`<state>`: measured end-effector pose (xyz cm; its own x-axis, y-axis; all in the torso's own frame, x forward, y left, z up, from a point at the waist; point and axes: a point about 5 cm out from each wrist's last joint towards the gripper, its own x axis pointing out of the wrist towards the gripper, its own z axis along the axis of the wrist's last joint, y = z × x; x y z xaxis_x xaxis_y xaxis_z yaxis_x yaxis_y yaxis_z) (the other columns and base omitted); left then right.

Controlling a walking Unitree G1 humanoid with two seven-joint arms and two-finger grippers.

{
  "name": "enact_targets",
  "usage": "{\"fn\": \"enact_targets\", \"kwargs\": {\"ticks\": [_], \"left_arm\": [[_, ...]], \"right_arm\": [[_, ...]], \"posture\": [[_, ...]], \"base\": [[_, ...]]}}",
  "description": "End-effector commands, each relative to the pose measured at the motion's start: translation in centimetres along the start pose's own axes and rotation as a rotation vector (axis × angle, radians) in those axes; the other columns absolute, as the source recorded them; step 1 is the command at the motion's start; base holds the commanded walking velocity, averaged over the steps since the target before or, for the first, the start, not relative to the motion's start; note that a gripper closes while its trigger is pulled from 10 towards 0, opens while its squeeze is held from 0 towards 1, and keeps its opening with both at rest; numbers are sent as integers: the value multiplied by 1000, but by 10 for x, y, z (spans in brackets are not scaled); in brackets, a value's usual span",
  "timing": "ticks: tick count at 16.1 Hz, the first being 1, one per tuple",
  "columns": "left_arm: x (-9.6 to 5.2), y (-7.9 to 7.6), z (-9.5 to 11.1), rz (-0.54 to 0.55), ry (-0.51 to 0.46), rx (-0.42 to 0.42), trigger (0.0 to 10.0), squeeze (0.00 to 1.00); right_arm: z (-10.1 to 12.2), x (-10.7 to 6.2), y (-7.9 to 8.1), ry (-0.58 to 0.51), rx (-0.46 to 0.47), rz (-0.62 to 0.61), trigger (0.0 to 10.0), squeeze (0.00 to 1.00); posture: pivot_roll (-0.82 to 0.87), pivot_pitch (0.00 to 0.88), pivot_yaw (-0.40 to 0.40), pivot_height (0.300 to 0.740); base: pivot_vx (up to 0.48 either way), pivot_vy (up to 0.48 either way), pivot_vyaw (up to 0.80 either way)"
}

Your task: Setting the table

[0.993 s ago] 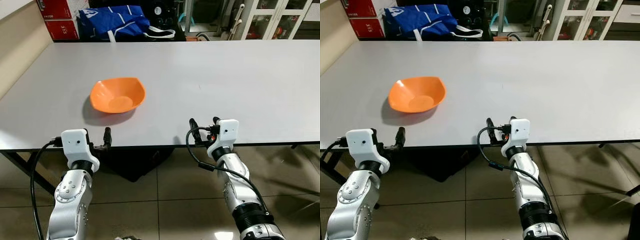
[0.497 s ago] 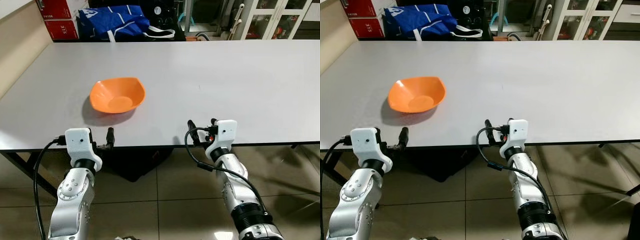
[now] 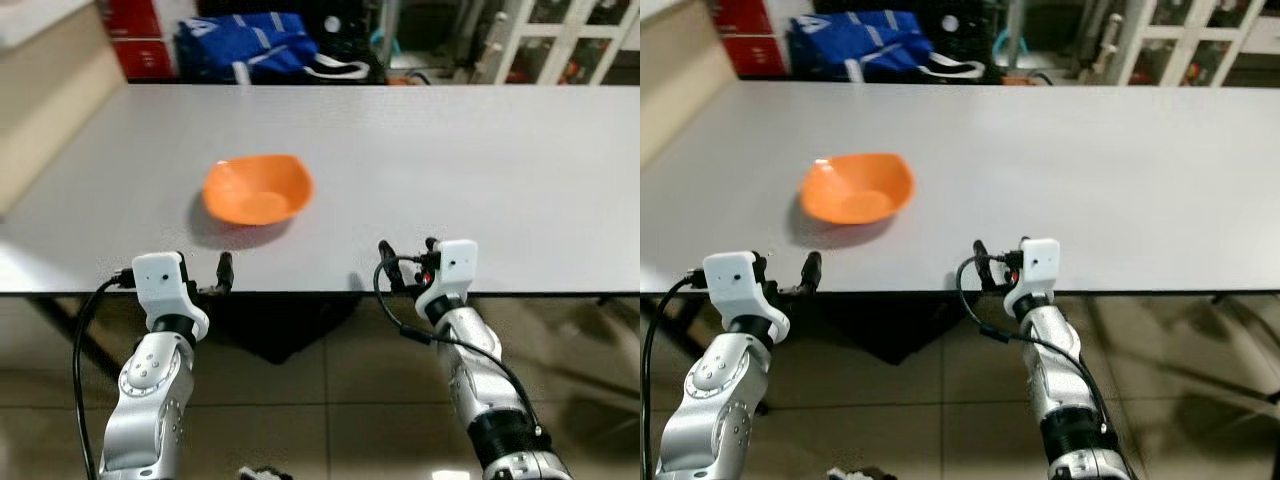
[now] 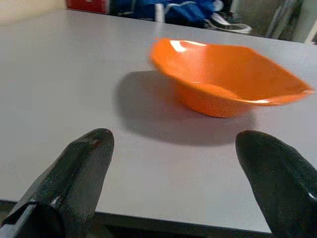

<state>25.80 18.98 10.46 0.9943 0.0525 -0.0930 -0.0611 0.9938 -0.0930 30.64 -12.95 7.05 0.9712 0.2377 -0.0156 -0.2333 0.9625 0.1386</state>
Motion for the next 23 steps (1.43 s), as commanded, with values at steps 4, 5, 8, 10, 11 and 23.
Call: {"fn": "enact_targets", "kwargs": {"ticks": [4, 5, 8, 10, 11, 23], "left_arm": [[2, 2, 5, 12, -7, -7, 10000, 0], [2, 2, 5, 11, -5, -7, 10000, 0], [2, 4, 5, 12, 1, -9, 10000, 0], [2, 5, 5, 17, 5, -6, 10000, 0], [3, 5, 5, 20, 4, -4, 10000, 0], [7, 6, 4, 25, 15, 3, 10000, 0]], "right_arm": [[2, 1, 5, 0, -5, 20, 10000, 0], [2, 1, 5, 3, -5, 21, 10000, 0], [0, 0, 6, 10, -5, 24, 10000, 0], [-1, 0, 7, 15, -6, 32, 10000, 0], [-1, 1, 7, 16, -7, 34, 10000, 0], [-2, 2, 8, 27, -11, 41, 10000, 0]], "posture": [[-67, 23, 53, 740], [-67, 21, 54, 740], [-65, 18, 55, 740], [-61, 6, 53, 740], [-60, 2, 52, 740], [-57, 0, 50, 740]], "base": [[0, 465, 0], [0, 472, 0], [0, 479, 0], [0, 480, 0], [0, 480, 0], [0, 480, 0]]}}
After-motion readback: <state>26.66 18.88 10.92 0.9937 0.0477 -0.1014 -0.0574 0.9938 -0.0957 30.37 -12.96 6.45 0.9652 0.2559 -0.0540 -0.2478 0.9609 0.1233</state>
